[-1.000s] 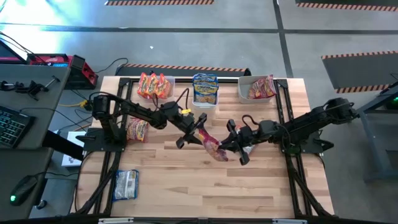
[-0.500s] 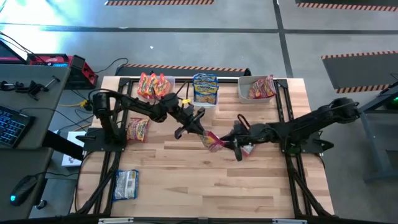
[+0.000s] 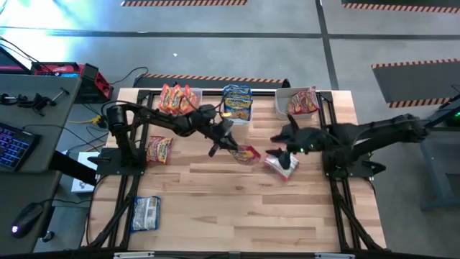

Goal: Sort Maruchan noodles
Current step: Put the bottom red noodle pack into the gray bin

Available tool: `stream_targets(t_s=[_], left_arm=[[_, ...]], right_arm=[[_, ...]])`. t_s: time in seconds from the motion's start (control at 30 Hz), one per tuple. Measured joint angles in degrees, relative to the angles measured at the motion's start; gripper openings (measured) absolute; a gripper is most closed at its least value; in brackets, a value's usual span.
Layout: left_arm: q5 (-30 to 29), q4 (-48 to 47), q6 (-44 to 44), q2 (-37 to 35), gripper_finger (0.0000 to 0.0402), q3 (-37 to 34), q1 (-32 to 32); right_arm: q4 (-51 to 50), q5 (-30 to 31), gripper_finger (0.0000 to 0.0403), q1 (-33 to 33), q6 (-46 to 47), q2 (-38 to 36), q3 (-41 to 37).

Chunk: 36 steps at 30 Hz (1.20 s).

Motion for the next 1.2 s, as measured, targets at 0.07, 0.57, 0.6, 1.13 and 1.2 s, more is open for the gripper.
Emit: stream_targets(t_s=[0.07,0.57,0.6,1.13,1.2], left_arm=[[-1.45,-5.38,1.49,0.0,0.0002,1.96,-0.23],[-11.93,-28.33,12.35,-0.16,0.0001,12.37,-3.58],[-12.0,-28.25,12.39,-0.17,0.0001,12.51,-3.56],[-14.56,-29.89,11.34,-0.17,0.0001,13.21,-3.52],[-14.55,-29.87,11.34,-0.2,0.0001,13.21,-3.52]], right_arm=[[-4.04,-3.32,0.0269,-2.69,-2.1,2.72,5.03],[-23.27,-20.9,0.0268,-13.53,-20.09,31.9,28.85],[-24.25,-20.96,0.0268,-13.77,-20.18,33.35,29.57],[-23.58,-23.75,0.0209,-14.16,-15.14,41.12,31.3],[-23.55,-22.4,0.0184,-14.16,-14.48,41.12,31.3]])
